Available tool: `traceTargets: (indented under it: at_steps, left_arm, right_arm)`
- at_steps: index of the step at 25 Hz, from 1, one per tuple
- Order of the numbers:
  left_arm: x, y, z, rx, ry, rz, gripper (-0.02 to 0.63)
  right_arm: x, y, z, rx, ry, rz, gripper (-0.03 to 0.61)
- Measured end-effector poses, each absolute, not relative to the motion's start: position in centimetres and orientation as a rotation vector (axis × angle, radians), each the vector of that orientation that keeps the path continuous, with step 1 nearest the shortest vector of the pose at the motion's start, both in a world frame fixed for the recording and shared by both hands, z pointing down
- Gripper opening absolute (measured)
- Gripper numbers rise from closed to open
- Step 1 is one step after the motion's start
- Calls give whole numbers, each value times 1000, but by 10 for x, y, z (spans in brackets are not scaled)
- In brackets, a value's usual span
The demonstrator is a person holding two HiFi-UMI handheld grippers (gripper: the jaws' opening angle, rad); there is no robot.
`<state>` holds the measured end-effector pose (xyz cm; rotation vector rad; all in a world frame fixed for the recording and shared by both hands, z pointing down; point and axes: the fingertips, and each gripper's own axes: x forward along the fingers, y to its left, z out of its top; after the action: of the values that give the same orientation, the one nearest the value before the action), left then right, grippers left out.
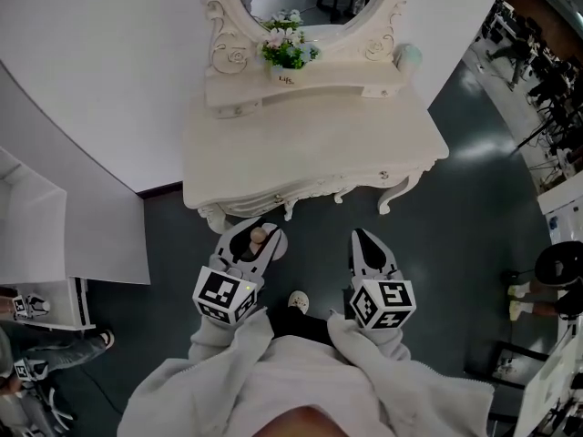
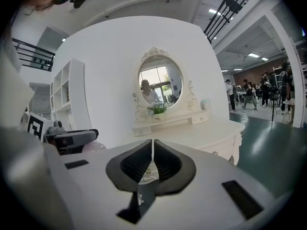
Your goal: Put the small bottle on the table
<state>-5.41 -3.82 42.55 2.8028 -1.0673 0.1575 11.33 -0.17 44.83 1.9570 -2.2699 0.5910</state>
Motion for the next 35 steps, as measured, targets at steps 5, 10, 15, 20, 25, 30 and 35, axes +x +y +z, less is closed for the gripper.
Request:
traceTargets:
  at_steps: [5,10,15,20,25,30,35]
  left_arm:
    - [-40,-45,425,2802,-1114,139,135]
    - [-30,-42,430,2775,-1094,132,135]
    - [-22,-46,432,2776,-1099,154,135]
    - [-11,-59,435,2781,-1075,154,135]
    - [1,-86,433,2800,-1056,147,135]
    - [16,-123,428,2823,-1044,140,135]
    - [31,-162,418,2840,-1033,139,135]
  right_arm:
    - [130,-14,452,1935,-2303,588,37]
    - [140,-14,455,1929,-2319,599,37]
    - [147,-14,460,1931,-2304,631,37]
    - [155,-25,463,1939,-2299,635,37]
    - [166,-48,463,1953,-2291,627,37]
    - [175,-86,457,1954,-2310,612,37]
    - [185,-126,444,1953,-2322,587,37]
